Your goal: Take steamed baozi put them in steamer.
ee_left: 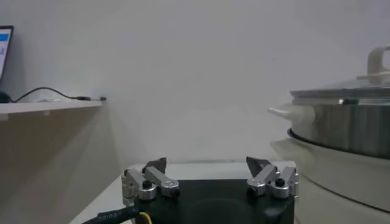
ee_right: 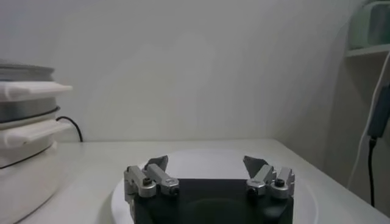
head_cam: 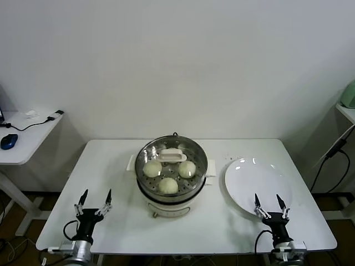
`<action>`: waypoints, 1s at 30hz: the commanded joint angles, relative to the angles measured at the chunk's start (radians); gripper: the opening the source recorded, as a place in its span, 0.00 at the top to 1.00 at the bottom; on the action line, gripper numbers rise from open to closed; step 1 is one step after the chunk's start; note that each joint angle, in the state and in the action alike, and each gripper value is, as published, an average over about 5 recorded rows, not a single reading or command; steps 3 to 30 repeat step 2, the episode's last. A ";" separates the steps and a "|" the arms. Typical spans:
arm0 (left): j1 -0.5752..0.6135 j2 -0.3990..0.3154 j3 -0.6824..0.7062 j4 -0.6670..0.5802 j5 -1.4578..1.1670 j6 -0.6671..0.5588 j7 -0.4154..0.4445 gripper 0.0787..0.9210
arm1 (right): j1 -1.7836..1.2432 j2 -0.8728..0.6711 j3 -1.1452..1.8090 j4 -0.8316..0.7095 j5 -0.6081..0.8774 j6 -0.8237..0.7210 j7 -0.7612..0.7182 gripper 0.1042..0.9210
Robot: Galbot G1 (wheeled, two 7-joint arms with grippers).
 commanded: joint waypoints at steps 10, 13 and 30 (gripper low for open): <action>0.006 0.000 -0.003 0.020 0.004 -0.025 0.000 0.12 | 0.002 0.000 -0.002 -0.002 0.000 -0.002 -0.004 0.12; 0.006 0.000 -0.003 0.020 0.004 -0.025 0.000 0.12 | 0.002 0.000 -0.002 -0.002 0.000 -0.002 -0.004 0.12; 0.006 0.000 -0.003 0.020 0.004 -0.025 0.000 0.12 | 0.002 0.000 -0.002 -0.002 0.000 -0.002 -0.004 0.12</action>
